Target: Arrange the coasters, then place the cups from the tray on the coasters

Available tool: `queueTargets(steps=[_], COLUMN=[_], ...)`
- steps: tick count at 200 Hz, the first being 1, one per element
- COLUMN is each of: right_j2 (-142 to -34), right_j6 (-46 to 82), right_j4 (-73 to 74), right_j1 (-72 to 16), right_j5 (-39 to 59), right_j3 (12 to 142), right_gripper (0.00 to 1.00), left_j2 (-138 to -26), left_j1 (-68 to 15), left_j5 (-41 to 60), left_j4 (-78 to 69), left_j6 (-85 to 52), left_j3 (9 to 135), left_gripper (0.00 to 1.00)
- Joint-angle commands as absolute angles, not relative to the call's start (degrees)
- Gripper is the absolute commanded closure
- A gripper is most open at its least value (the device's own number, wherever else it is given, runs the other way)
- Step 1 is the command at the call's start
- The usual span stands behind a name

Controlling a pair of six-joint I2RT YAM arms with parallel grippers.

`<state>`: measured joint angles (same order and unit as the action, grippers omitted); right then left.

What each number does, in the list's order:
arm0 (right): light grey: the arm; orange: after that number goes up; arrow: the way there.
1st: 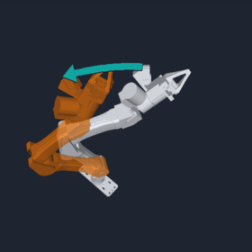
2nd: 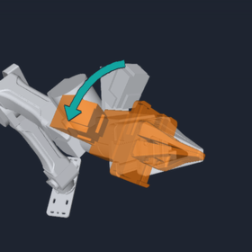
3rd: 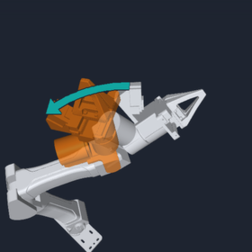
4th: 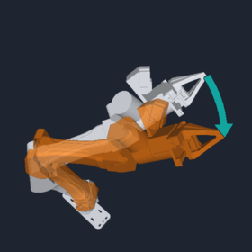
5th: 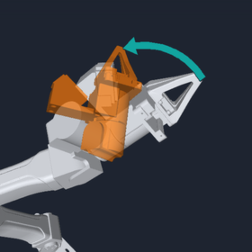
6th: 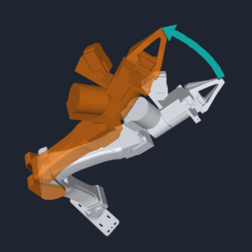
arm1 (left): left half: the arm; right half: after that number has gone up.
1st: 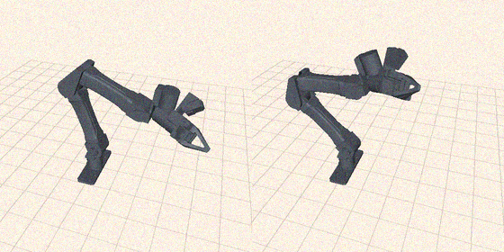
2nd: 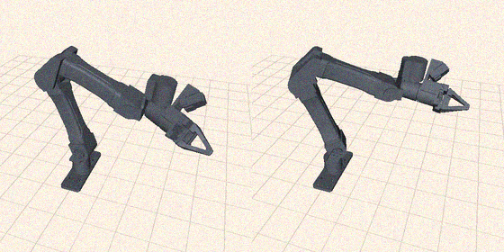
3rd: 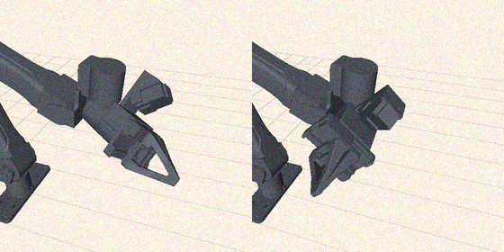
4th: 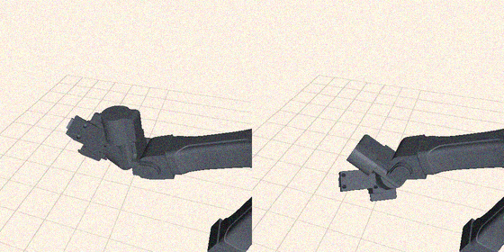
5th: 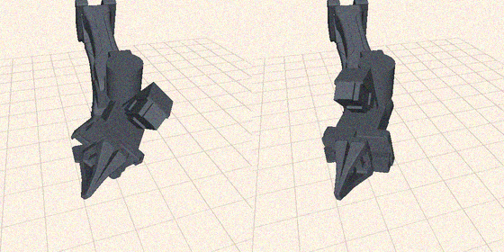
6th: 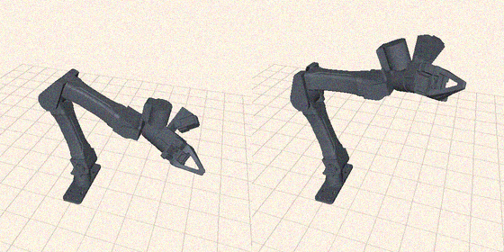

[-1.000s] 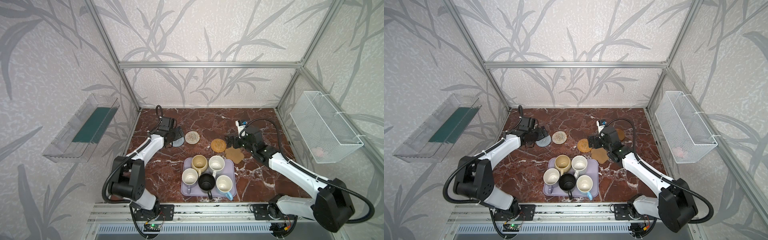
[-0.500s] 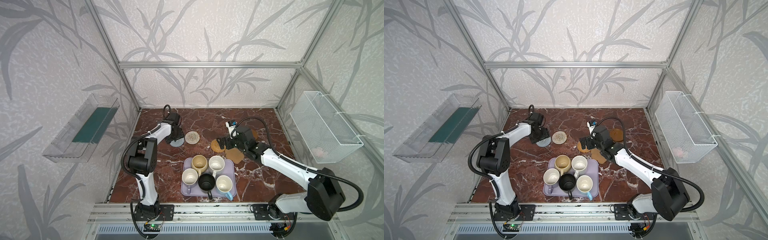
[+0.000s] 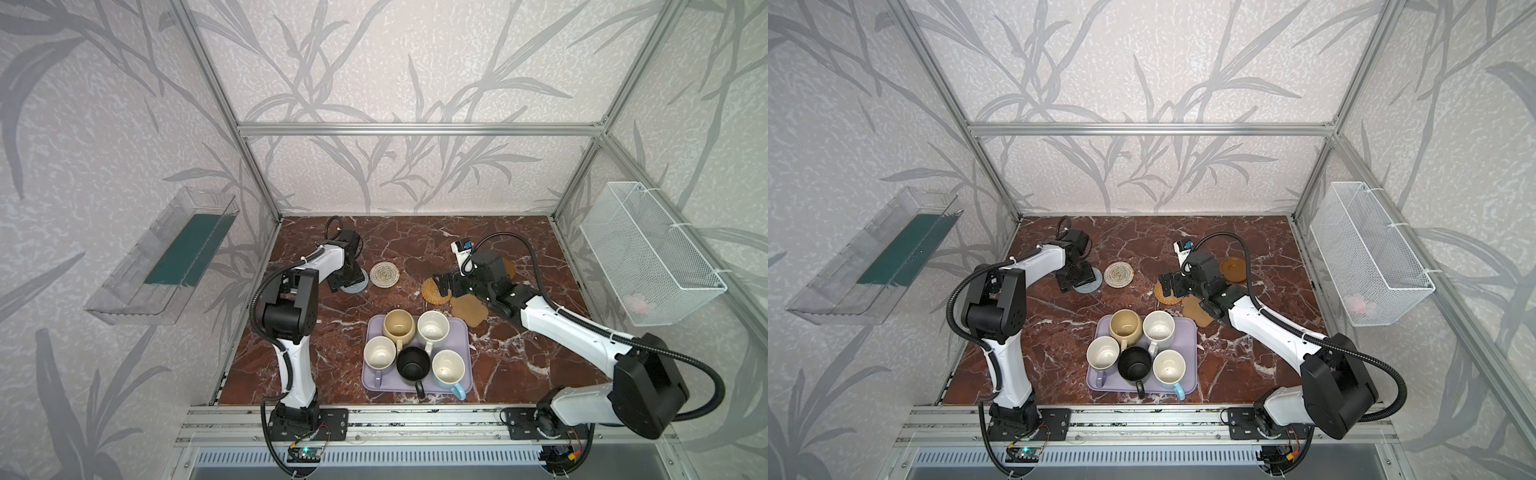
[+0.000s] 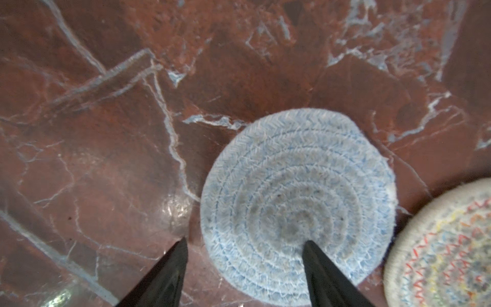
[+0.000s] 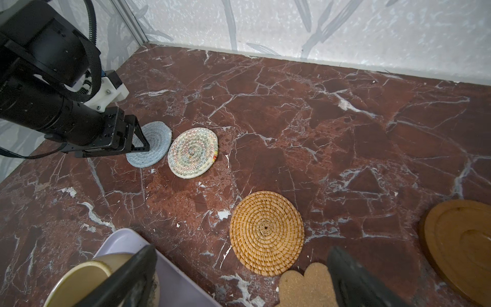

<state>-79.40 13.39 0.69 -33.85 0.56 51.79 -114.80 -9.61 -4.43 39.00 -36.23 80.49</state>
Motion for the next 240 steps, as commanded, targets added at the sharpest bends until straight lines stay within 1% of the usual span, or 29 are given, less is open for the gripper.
queueTargets(steps=[1,41,95,141,189,216,240], right_j2=[-79.85,-79.65,-82.28,-84.69,-86.12,-86.39,-86.4], right_j6=[12.47,12.27,11.0,10.92,11.33,11.61,11.92], right_j4=[2.15,2.64,1.01,-0.07,-1.93,-3.54,-5.61], right_j1=[-33.98,-33.99,-34.26,-35.78,-35.92,-35.93,-35.9], right_j5=[1.07,0.9,11.75,12.39,14.32,14.24,14.11], right_j3=[52.3,52.12,54.87,56.89,58.84,59.56,60.62], right_gripper=[0.01,0.01,0.0,0.0,0.0,0.0,0.0], left_j2=[-115.58,-117.59,-119.34,-118.24,-114.84,-111.64,-107.92], left_j1=[-8.86,-7.65,-7.3,-7.38,-7.4,-7.6,-8.54], left_j5=[-6.3,-6.75,-4.75,-4.4,-5.1,-5.37,-5.38], left_j4=[40.63,40.98,40.28,40.57,41.8,42.99,44.13], left_j6=[-37.4,-36.92,-36.47,-36.75,-37.69,-37.32,-36.65], left_j3=[81.56,82.94,85.78,85.57,86.21,86.97,87.36], left_gripper=[0.35,0.38,0.4,0.39,0.28,0.18,0.17])
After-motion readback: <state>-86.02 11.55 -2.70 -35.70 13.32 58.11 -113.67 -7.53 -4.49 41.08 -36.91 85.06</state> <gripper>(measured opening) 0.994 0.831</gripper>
